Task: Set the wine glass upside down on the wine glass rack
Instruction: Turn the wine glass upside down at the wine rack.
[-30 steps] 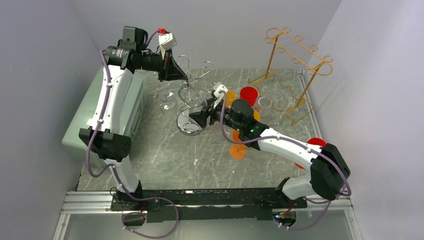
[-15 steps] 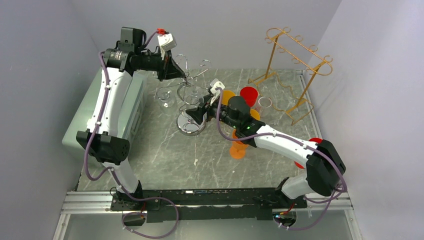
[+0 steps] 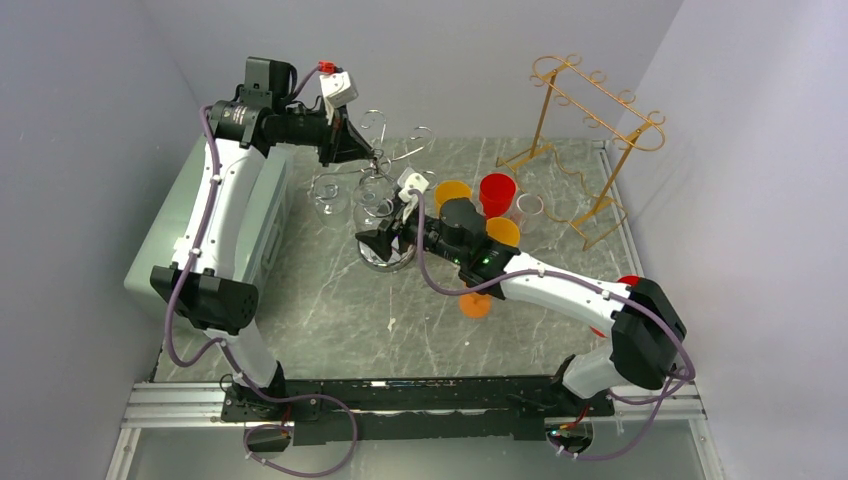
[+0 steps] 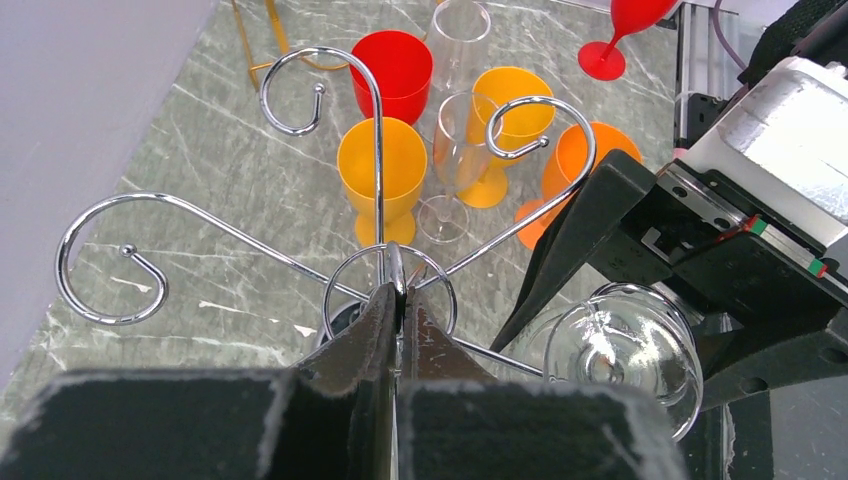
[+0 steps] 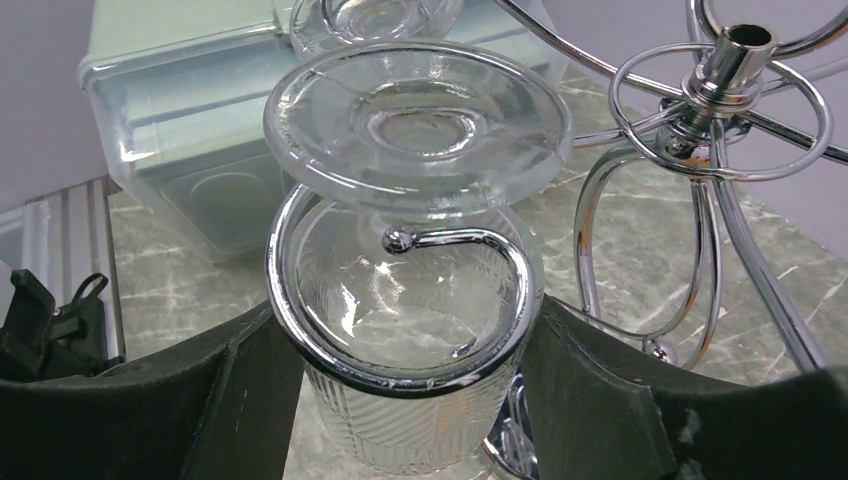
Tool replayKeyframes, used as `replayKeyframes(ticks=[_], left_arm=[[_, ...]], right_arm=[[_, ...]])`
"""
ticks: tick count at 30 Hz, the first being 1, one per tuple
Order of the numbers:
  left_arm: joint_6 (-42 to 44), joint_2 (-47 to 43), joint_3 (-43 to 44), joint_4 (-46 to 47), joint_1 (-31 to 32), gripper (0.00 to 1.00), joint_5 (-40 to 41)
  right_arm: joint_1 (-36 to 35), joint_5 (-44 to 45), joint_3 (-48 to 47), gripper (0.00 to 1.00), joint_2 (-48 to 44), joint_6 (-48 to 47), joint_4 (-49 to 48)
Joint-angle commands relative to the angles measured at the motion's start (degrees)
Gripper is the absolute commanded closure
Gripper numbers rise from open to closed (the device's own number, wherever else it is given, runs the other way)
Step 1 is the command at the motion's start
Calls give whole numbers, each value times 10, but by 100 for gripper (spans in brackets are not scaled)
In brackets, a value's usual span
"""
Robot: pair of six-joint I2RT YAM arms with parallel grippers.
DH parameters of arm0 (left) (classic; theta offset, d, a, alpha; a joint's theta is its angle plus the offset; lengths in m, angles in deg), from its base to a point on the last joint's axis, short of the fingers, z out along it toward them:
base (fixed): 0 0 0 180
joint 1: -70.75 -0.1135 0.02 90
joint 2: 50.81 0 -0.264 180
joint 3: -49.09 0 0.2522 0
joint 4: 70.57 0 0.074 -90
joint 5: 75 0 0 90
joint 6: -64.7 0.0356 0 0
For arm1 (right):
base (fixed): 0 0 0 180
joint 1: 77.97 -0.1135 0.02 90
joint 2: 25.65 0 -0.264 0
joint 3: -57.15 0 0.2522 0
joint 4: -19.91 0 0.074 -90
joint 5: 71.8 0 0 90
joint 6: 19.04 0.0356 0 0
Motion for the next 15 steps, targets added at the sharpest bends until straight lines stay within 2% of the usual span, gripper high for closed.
replayKeyframes(ticks=[1, 15], left_arm=[[16, -36, -2, 9, 6, 100, -40], [3, -36, -6, 28, 6, 100, -3]], right_arm=[[-2, 7, -10, 100, -29, -15, -70], [-7, 23, 77, 100, -51, -56, -189]])
